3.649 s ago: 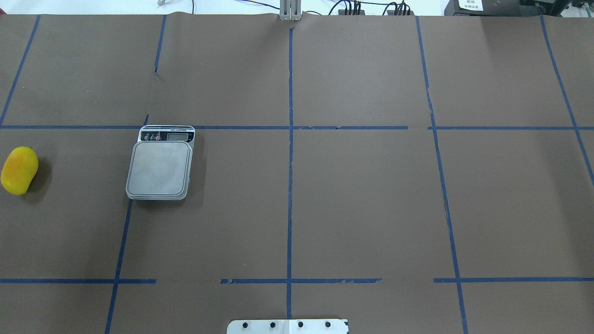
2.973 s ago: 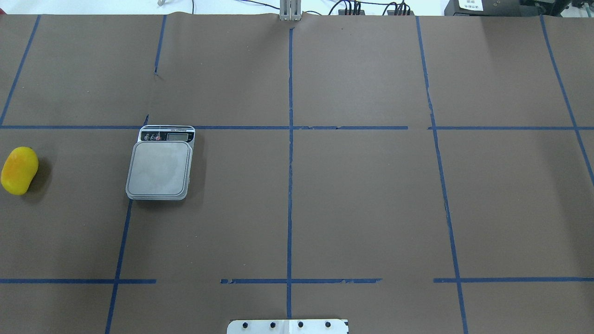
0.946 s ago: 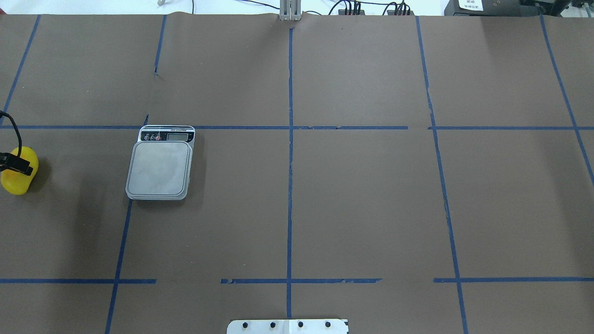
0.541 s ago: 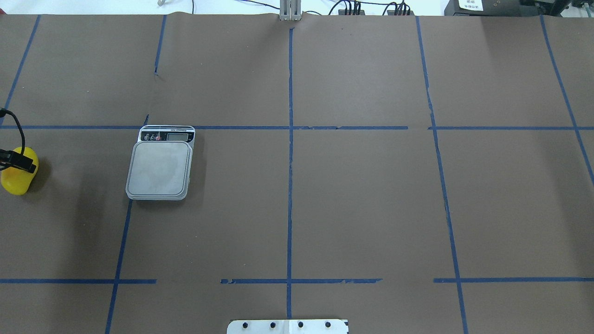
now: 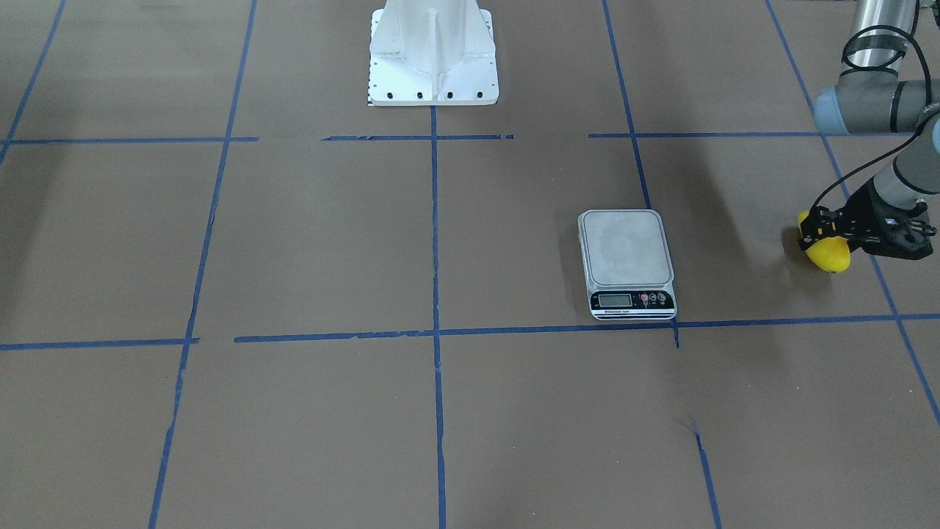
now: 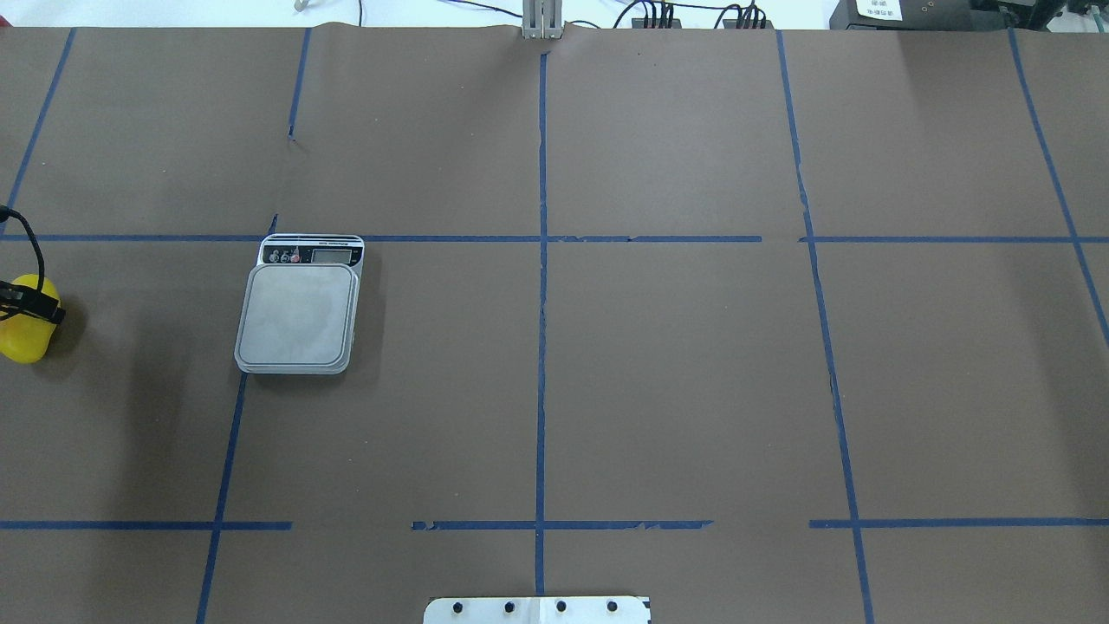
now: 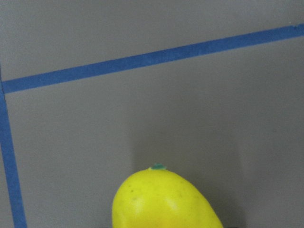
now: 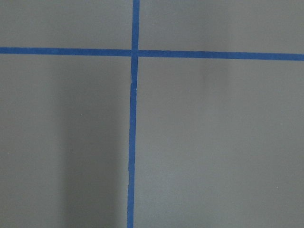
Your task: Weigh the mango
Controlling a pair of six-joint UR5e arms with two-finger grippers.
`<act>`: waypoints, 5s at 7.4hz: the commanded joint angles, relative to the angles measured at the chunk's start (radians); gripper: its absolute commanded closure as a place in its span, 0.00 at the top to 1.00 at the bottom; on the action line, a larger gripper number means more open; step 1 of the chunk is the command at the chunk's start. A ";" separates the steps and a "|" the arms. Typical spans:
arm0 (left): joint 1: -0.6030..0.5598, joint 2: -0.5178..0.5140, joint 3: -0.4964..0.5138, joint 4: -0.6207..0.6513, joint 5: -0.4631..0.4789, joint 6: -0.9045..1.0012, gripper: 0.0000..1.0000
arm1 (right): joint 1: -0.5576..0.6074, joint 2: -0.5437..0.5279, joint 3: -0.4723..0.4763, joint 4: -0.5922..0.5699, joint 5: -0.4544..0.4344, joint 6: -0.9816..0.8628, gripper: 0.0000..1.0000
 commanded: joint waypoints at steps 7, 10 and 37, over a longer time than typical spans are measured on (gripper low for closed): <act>0.254 -0.309 -0.152 0.071 0.007 -0.873 0.00 | 0.000 0.000 0.000 0.000 0.000 0.000 1.00; 0.273 -0.304 -0.206 0.166 0.013 -0.884 0.00 | 0.000 0.000 0.000 0.000 0.000 0.000 1.00; -0.576 -0.140 -0.122 0.716 -0.182 0.563 1.00 | 0.000 0.000 0.000 0.000 0.000 0.000 1.00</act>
